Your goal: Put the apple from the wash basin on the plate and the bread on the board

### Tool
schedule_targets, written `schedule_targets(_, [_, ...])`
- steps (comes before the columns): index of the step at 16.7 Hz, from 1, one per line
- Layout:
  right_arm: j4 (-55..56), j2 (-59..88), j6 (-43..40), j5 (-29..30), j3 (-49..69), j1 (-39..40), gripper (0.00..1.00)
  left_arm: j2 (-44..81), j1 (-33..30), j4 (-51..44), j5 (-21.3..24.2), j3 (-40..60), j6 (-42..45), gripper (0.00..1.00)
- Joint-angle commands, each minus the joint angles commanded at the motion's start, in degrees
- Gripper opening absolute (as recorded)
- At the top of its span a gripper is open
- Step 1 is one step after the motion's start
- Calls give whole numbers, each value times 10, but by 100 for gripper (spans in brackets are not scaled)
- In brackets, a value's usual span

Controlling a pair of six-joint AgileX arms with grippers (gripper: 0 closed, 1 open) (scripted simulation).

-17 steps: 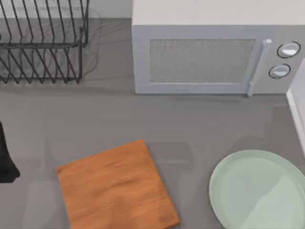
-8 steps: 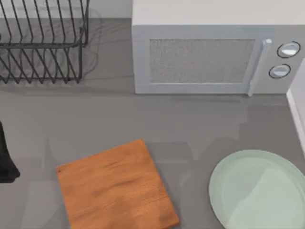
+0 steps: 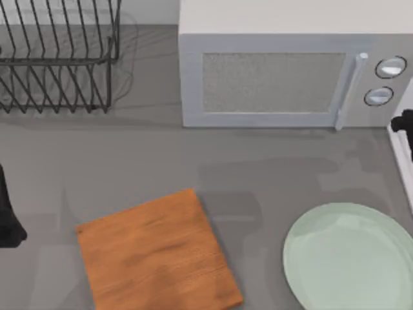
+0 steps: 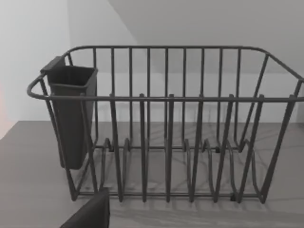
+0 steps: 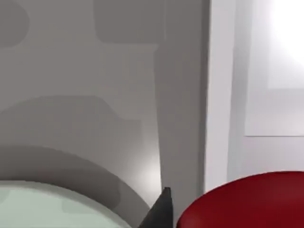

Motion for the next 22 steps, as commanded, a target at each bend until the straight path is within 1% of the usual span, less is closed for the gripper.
schedule_targets(7, [-75,-83,169,2,-46,173,0,0,0,0,0,0,0,100])
schedule_targets(11, [-105,-113,239,2,-66,245,0,0,0,0,0,0,0,100])
schedule_targets(14, [-117,-123,266,2,-74,272,0,0,0,0,0,0,0,100])
schedule_targets(19, [-119,-125,269,2,-75,275,0,0,0,0,0,0,0,100])
schedule_targets(22, [-119,-125,269,2,-75,275,23,0,0,0,0,0,0,100])
